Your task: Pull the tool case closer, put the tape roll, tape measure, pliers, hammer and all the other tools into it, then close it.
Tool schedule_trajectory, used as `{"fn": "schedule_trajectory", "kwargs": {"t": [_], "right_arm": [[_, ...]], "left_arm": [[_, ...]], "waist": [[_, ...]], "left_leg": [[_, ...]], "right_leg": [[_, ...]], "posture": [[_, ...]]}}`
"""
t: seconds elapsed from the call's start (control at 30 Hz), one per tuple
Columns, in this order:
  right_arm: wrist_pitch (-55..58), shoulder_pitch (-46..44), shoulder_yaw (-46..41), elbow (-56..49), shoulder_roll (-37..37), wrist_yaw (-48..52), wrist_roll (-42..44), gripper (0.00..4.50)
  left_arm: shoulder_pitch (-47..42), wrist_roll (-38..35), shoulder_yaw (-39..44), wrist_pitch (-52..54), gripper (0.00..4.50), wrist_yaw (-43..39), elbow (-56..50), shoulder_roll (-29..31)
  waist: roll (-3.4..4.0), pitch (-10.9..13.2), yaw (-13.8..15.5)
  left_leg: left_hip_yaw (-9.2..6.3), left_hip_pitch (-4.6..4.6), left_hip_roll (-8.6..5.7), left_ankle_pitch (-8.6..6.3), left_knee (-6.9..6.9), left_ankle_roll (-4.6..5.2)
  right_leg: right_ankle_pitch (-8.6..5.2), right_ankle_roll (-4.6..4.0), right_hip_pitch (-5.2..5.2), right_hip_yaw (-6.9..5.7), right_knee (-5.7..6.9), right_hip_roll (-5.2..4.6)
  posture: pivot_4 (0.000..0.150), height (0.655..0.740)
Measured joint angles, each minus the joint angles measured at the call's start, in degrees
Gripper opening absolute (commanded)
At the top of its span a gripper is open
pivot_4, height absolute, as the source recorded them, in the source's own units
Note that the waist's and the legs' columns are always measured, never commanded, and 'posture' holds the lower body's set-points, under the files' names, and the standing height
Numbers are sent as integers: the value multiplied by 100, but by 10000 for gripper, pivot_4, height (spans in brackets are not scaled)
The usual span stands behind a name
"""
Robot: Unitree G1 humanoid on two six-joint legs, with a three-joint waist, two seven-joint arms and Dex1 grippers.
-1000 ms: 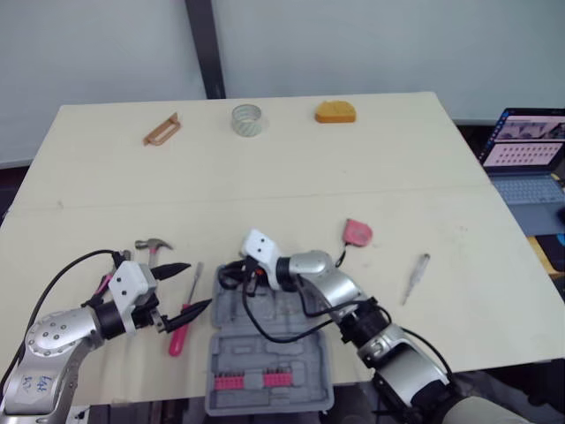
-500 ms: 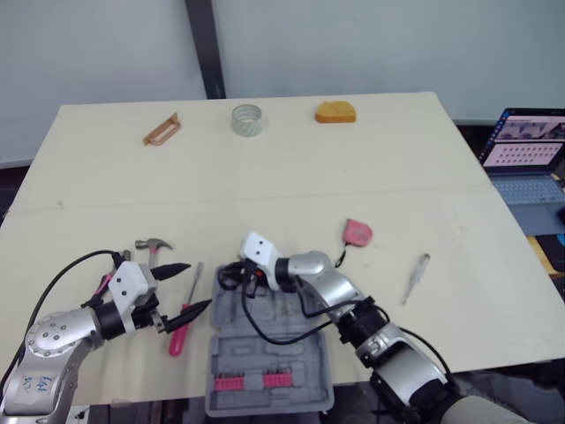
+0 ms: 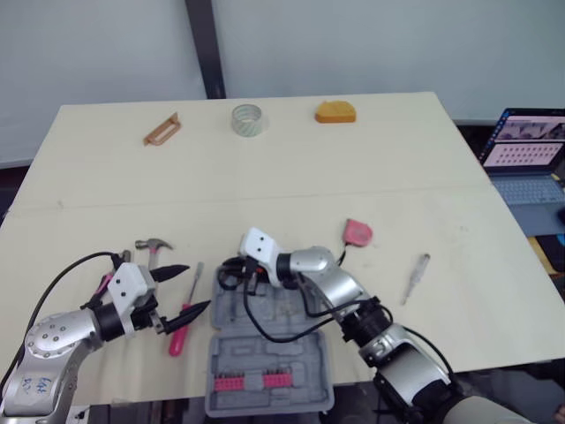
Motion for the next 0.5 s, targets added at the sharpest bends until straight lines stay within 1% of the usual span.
{"fn": "schedule_trajectory", "kwargs": {"t": [0.2,0.5], "right_arm": [[-7,9,60,10,3,-1,-10,4819],[-181,4,141,390,79,-5,-118,4819]], "left_arm": [[0,1,0,0,45000,2,0,0],[0,2,0,-1,45000,7,0,-1]], "waist": [[0,0,0],[0,0,-2]], "left_leg": [[0,0,0,0,0,0],[0,0,0,0,0,0]], "right_leg": [[0,0,0,0,0,0],[0,0,0,0,1,0]], "posture": [[1500,7400],[1500,7400]]}}
